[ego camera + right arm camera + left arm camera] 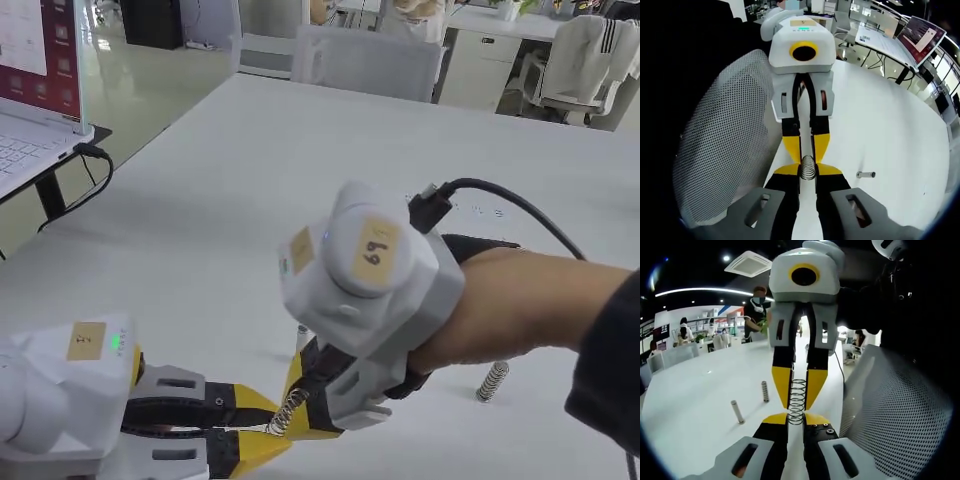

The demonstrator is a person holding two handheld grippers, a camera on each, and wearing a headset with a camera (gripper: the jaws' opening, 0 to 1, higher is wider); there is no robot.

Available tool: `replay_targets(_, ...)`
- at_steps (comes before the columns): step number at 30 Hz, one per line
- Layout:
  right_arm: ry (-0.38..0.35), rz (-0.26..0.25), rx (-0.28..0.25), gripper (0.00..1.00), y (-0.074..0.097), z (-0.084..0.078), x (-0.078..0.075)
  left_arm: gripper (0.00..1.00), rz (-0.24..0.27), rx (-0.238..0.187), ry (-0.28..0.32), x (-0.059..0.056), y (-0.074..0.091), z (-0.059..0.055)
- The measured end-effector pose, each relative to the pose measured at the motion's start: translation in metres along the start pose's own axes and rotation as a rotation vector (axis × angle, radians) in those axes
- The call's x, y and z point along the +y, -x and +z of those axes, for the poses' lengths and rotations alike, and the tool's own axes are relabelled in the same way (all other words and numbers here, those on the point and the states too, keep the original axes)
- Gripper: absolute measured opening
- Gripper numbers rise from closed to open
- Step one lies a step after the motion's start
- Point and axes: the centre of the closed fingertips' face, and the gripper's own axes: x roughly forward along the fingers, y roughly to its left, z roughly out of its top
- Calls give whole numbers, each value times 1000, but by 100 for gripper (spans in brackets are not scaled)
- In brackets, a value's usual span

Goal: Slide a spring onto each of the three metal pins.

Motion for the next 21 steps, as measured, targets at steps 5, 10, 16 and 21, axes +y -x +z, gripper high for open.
replay_targets(5, 4, 5, 7, 9, -1, 1, 1, 3, -7, 1, 4, -2, -1, 0)
replay_targets(10, 7, 6, 15, 9, -1, 0, 1, 3, -11, 1, 3, -2, -2, 0)
replay_targets(16, 8, 7, 21, 9, -2, -1, 2, 3, -14, 8, -5, -3, -3, -1)
replay_targets(21, 5, 5, 25, 9, -2, -2, 0, 4, -14, 10, -2, -3, -3, -1)
